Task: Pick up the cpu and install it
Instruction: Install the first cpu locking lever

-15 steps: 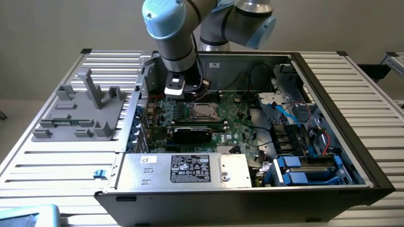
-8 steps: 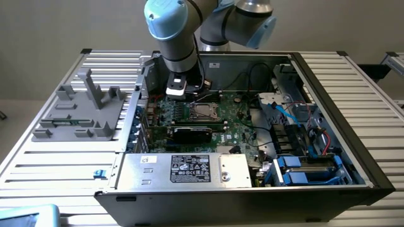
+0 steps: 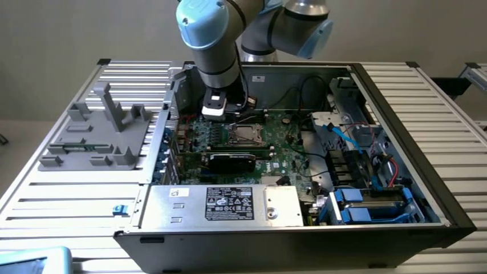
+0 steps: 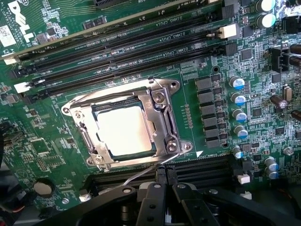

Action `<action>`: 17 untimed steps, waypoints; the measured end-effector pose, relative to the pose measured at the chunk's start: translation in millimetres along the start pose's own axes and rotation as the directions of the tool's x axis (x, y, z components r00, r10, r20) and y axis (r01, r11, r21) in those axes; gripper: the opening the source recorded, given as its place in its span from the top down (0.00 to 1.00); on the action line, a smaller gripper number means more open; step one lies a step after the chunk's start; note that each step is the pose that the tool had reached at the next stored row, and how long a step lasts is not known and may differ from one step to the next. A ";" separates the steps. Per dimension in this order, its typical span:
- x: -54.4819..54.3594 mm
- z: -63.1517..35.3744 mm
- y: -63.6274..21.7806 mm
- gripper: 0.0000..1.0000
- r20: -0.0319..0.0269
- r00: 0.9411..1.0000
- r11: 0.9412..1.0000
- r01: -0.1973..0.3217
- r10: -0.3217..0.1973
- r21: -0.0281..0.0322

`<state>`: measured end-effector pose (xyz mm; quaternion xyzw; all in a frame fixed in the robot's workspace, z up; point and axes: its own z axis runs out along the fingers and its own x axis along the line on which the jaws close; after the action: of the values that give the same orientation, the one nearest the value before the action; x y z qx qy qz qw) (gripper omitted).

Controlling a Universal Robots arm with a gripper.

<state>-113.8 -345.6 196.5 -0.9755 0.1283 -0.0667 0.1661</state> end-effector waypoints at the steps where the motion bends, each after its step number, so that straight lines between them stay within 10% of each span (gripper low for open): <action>1: 0.2 0.3 0.1 0.89 0.000 1.000 1.000 0.000 0.000 0.000; 17: 4.8 3.8 1.3 0.89 -0.001 1.000 1.000 0.000 0.000 0.000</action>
<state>-108.8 -346.9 192.9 -0.9754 0.1282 -0.0671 0.1662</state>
